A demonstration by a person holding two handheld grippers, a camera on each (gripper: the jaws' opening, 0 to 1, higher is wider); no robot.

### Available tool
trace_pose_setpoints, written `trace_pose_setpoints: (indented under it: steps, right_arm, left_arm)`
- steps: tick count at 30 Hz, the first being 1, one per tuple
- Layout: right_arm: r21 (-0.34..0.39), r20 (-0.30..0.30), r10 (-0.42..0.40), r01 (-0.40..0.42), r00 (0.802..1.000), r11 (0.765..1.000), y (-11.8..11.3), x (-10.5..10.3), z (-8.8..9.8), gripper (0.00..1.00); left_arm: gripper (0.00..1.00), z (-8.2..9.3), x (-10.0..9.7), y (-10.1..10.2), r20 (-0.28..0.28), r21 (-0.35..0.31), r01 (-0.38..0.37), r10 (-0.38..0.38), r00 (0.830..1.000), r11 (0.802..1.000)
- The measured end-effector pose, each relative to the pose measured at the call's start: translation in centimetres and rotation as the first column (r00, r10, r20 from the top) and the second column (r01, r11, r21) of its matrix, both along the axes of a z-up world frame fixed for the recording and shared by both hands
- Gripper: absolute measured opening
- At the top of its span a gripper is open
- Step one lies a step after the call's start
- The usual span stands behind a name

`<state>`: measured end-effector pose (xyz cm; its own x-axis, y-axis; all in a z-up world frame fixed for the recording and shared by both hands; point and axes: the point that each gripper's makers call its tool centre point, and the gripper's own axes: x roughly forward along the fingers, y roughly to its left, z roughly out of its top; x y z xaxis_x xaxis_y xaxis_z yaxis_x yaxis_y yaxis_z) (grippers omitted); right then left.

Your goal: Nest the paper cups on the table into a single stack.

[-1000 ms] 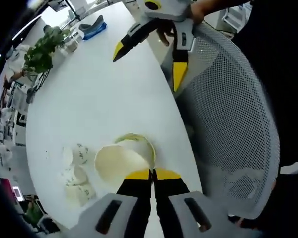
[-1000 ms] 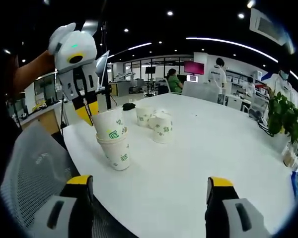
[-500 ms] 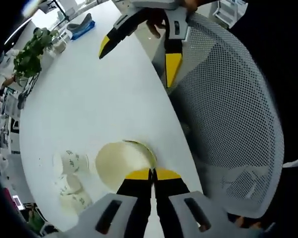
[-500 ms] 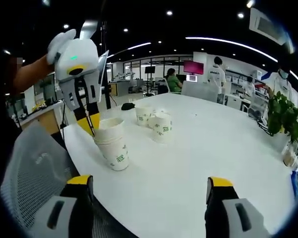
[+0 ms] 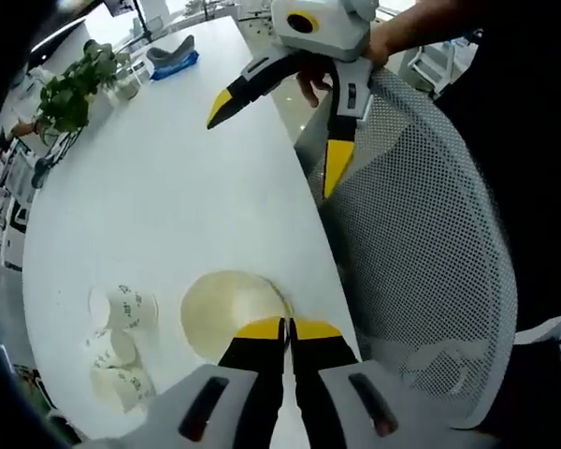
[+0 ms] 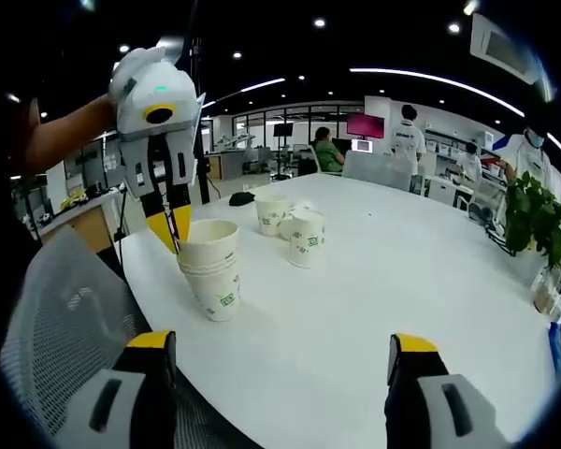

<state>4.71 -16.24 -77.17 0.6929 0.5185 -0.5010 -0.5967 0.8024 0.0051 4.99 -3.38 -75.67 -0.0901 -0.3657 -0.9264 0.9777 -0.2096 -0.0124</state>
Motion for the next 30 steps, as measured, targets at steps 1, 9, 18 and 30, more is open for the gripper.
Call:
trace_pose_setpoints:
  steps: [1,9,18,30]
  right_arm:
    - [0.000,-0.001,-0.001,0.001,1.000,1.000,0.0,0.0,0.0,0.95]
    - [-0.003,-0.002,-0.004,0.004,1.000,1.000,-0.1,0.0,-0.1,0.95]
    - [-0.007,-0.001,-0.014,0.014,1.000,1.000,-0.2,0.1,0.0,0.94]
    - [-0.012,-0.007,-0.017,0.017,1.000,1.000,-0.2,0.0,-0.1,0.93]
  left_arm:
    - [0.00,0.0,-0.1,-0.1,-0.012,-0.012,-0.003,0.003,1.000,1.000]
    - [0.02,0.1,-0.5,-0.5,-0.036,-0.025,-0.013,0.012,0.999,1.000]
    - [0.00,0.3,-0.5,-0.8,-0.076,-0.057,-0.041,0.037,0.996,0.998]
    - [0.00,0.1,-0.4,-0.9,-0.118,-0.080,-0.075,0.066,0.991,0.994]
